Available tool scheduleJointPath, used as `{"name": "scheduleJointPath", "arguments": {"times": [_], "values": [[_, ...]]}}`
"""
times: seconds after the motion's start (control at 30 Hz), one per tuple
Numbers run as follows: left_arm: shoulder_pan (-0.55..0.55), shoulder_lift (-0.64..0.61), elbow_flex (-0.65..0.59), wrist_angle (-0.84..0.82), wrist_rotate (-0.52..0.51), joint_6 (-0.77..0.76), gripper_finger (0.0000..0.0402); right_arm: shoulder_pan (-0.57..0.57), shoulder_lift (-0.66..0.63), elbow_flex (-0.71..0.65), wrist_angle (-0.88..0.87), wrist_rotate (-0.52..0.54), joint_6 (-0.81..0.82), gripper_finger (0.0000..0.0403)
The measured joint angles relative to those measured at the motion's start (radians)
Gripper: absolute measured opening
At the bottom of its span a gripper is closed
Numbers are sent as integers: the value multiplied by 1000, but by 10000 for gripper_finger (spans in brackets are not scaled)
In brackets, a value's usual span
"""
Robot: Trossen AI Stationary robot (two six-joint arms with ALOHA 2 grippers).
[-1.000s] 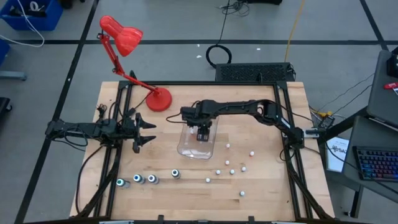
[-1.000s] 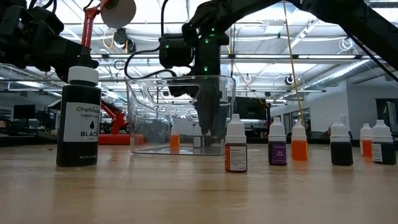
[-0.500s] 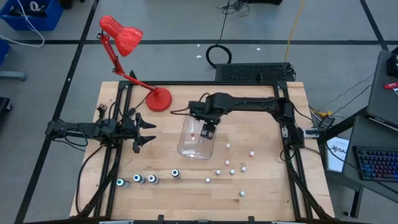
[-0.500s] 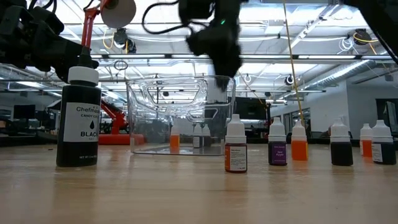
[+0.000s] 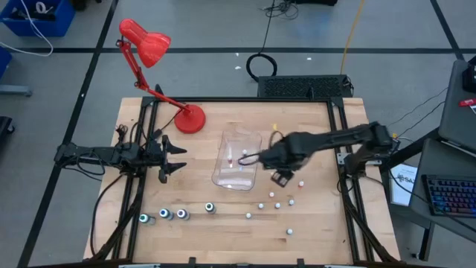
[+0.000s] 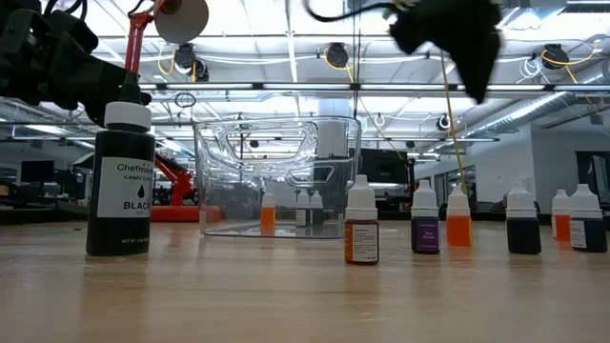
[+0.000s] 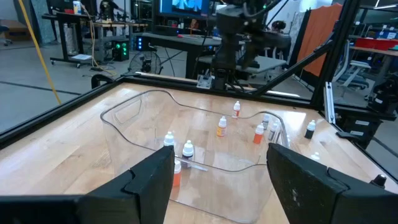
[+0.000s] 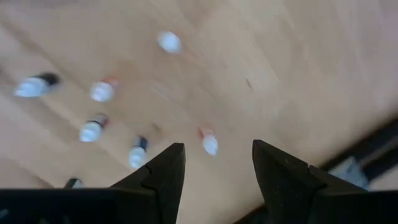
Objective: Pick & Place food coloring
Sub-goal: Put the small orange food coloring bottle into the transparent bin
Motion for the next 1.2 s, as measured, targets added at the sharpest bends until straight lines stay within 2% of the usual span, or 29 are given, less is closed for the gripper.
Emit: {"name": "scheduleJointPath", "arguments": {"times": [0.13,0.27,0.43,0.6,0.83,1.2], "values": [[0,0,0,0,0,0,253,56,-137,-178,29,1,208,172],[0,0,0,0,0,0,253,94,-249,-342,134,-2,325,172],[0,0,0,0,0,0,253,121,-344,-536,356,-65,379,171],[0,0,0,0,0,0,253,120,-371,-680,506,-94,380,171],[0,0,0,0,0,0,253,120,-370,-775,607,-95,356,171],[0,0,0,0,0,0,253,118,-361,-780,668,-50,328,171]]}}
